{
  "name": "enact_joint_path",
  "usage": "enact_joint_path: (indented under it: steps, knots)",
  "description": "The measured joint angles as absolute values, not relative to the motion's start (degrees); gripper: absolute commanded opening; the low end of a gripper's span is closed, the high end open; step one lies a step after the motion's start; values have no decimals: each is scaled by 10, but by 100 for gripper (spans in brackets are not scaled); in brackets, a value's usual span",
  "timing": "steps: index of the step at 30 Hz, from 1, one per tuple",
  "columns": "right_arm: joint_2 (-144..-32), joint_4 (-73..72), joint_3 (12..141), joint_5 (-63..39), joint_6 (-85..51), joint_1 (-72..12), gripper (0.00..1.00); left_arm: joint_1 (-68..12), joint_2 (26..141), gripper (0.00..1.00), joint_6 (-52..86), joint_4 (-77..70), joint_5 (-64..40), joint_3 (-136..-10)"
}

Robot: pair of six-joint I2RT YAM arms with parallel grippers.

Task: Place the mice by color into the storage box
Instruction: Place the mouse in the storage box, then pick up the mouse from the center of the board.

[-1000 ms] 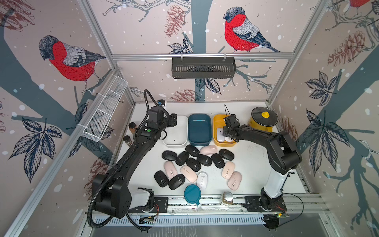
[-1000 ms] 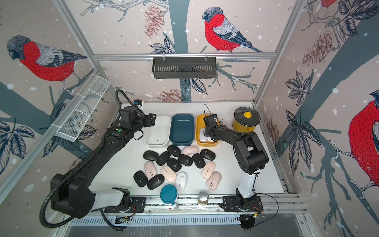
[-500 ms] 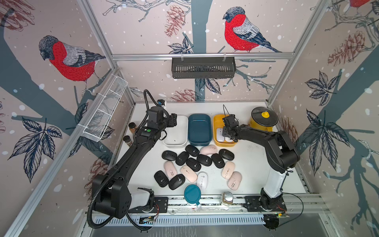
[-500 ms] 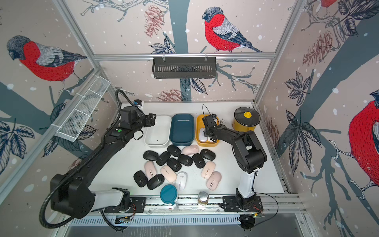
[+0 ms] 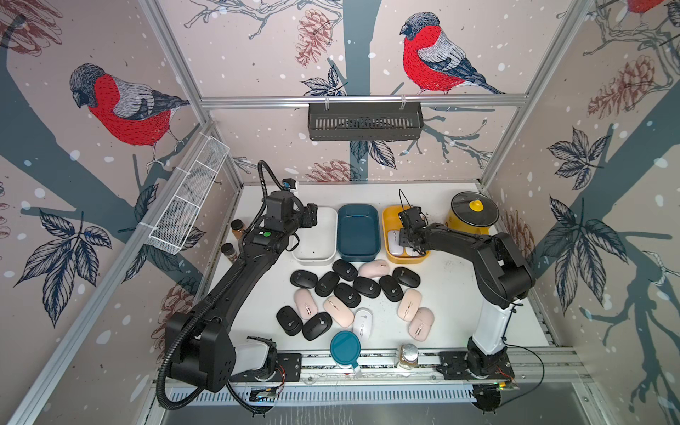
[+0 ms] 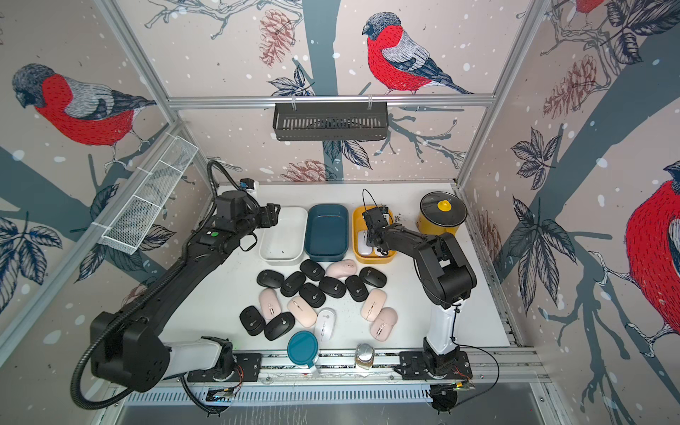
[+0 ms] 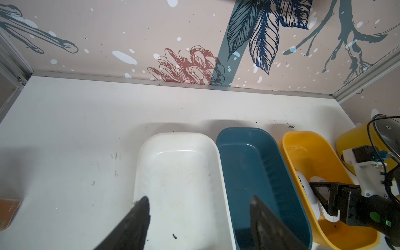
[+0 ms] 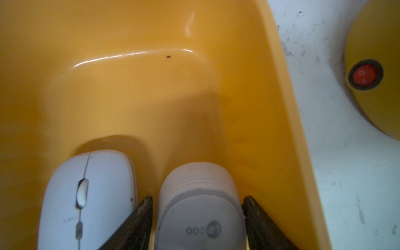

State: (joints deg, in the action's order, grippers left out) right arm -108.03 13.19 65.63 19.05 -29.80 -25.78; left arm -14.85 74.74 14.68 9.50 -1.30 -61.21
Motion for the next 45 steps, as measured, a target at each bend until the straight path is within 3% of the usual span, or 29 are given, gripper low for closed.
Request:
enact_joint_path:
  steps: [11, 26, 36, 45]
  knots:
    - [-1067, 132, 656, 181, -298, -256, 73, -149, 748, 72, 147, 95, -13, -612]
    - [-942, 134, 645, 175, -297, -274, 76, -149, 749, 72, 147, 95, -11, -612]
    - [-825, 136, 592, 183, -303, -417, 76, -149, 749, 72, 147, 99, -2, -612]
    - [-808, 197, 539, 194, -437, -607, 77, -150, 731, 72, 141, 118, 16, -583]
